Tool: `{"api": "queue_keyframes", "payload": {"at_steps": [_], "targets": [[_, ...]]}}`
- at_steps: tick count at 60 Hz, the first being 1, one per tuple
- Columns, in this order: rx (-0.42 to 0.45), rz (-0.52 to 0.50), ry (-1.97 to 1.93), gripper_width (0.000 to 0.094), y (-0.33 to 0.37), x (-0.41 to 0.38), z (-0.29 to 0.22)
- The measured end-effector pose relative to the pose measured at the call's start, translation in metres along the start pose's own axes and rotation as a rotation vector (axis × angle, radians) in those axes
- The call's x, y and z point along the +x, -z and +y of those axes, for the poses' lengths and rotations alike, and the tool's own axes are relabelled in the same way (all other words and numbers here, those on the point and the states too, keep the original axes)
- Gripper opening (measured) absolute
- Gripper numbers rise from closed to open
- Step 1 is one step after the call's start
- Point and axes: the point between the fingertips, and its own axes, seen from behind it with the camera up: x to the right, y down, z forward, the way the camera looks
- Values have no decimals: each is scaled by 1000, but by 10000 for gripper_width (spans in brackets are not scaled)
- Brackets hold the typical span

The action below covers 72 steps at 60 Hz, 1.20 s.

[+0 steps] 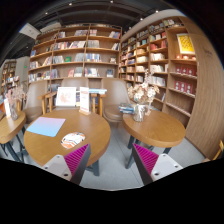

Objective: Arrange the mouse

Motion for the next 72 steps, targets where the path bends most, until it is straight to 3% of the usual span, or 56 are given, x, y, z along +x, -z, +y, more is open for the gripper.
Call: {"api": "queue_keyframes", "payload": {"at_steps": [13,44,72], "targets": [[-36,-30,27,858,24,-20,-4],[-74,-188,61,857,-2,-153,27],[-140,-192,84,856,-58,-204,52]]}}
